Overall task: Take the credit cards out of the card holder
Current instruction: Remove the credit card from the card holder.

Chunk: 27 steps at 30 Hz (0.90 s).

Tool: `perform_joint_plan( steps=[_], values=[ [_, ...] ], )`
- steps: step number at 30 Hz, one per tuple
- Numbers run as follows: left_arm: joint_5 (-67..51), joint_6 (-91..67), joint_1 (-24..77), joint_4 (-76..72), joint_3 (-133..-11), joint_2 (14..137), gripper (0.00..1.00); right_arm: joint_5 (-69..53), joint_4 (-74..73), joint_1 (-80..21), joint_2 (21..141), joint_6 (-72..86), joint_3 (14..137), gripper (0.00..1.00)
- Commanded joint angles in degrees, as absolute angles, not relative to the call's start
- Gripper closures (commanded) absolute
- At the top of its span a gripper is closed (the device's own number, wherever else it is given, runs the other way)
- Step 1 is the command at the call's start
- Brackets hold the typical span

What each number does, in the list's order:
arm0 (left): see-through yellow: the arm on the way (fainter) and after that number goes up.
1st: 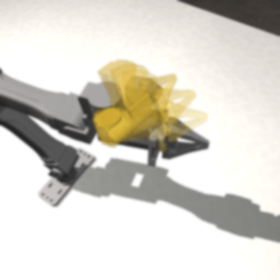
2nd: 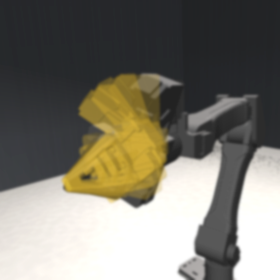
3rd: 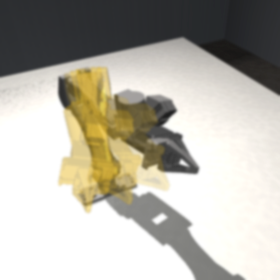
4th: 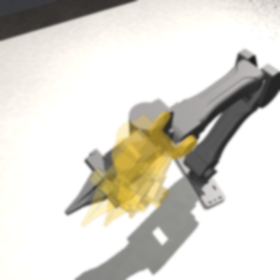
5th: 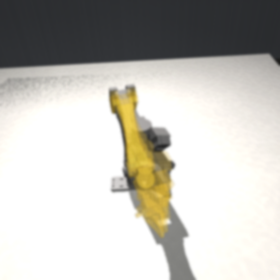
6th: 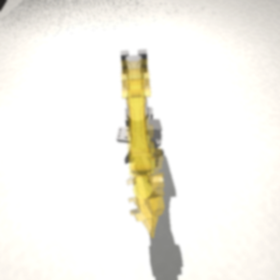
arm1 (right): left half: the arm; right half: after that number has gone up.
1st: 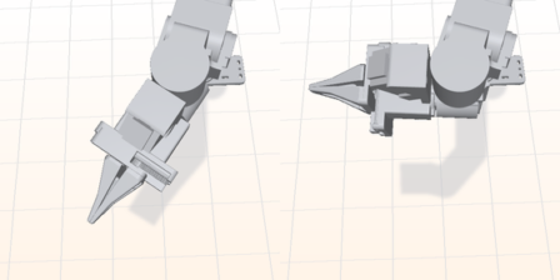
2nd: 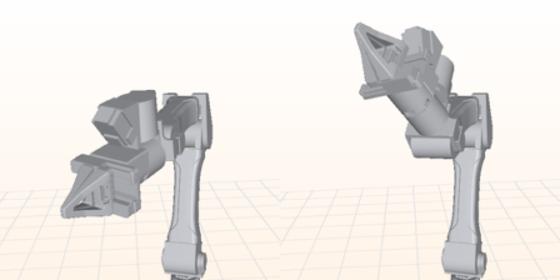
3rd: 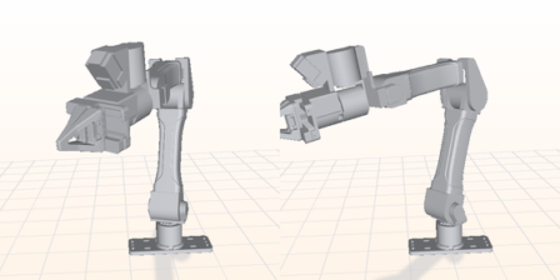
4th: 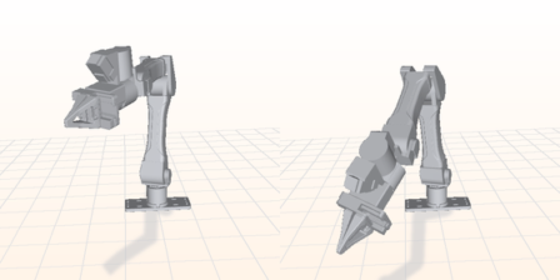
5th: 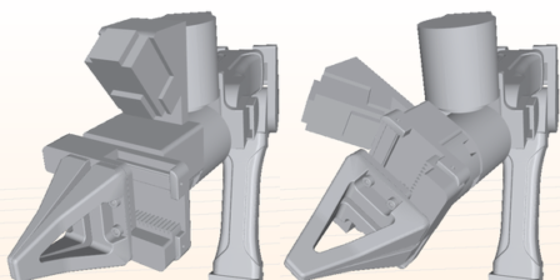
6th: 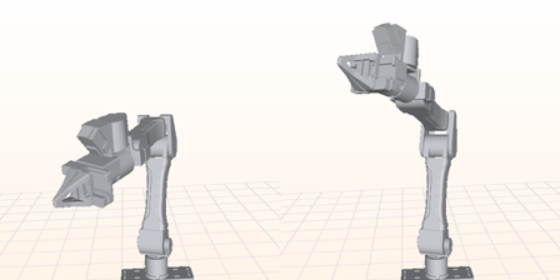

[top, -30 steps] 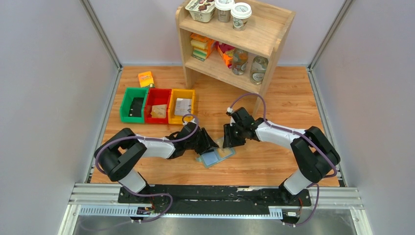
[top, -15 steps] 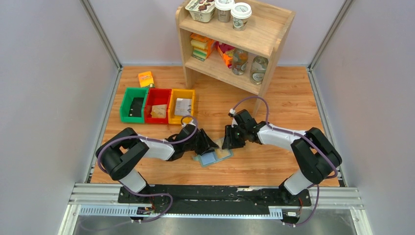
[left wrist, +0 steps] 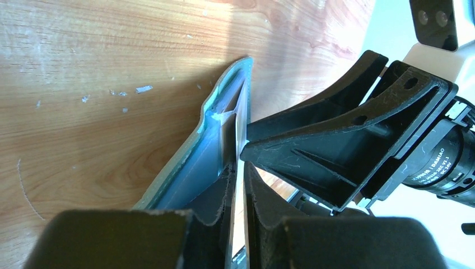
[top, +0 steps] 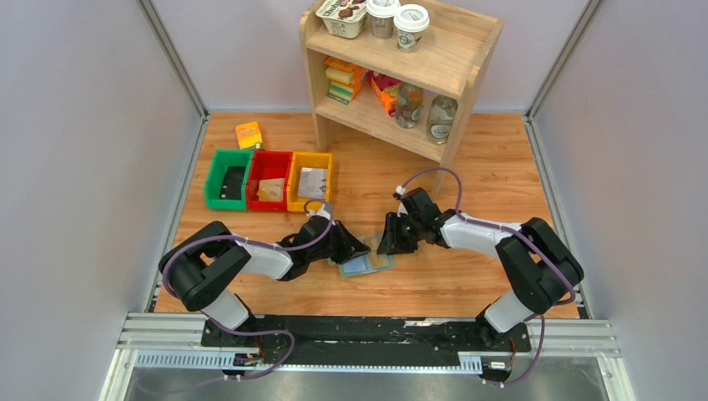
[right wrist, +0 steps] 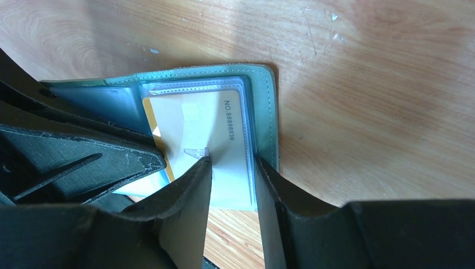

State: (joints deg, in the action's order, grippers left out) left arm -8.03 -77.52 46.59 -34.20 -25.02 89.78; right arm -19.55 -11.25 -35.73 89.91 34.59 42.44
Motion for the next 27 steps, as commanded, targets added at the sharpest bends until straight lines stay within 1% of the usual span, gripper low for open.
perform_joint_plan(
  steps=[1,4,6,10,14,17,22,27],
  values=[
    [-9.8,-78.5,47.9,-45.0,-25.3,89.1,0.86,-22.7,-7.4,-36.9,92.5,38.1,40.7,0.60],
    [-10.8,-78.2,48.0,-46.5,-25.4,91.2,0.86,-23.6,-6.3,-36.9,93.0,38.9,40.4,0.61],
    [-11.2,-78.0,48.2,-47.2,-25.6,92.5,0.81,-23.9,-5.8,-36.9,93.0,39.4,40.3,0.61],
    [-12.5,-77.5,48.4,-48.0,-26.9,95.1,0.76,-24.2,-5.4,-36.9,93.2,39.8,40.3,0.61],
    [-12.7,-77.3,48.9,-48.3,-27.7,96.5,0.73,-24.2,-5.0,-36.9,93.4,40.2,40.1,0.61],
    [-10.6,-77.3,48.9,-49.1,-26.1,94.8,0.74,-23.6,-5.1,-36.8,94.0,40.3,39.8,0.61],
    [-7.4,-77.2,48.9,-49.0,-22.3,90.1,0.80,-23.0,-5.1,-36.7,95.4,41.0,39.4,0.61],
    [-6.5,-76.8,48.8,-47.4,-20.7,85.9,0.82,-22.9,-5.1,-36.7,96.9,41.1,39.5,0.61]
  ],
)
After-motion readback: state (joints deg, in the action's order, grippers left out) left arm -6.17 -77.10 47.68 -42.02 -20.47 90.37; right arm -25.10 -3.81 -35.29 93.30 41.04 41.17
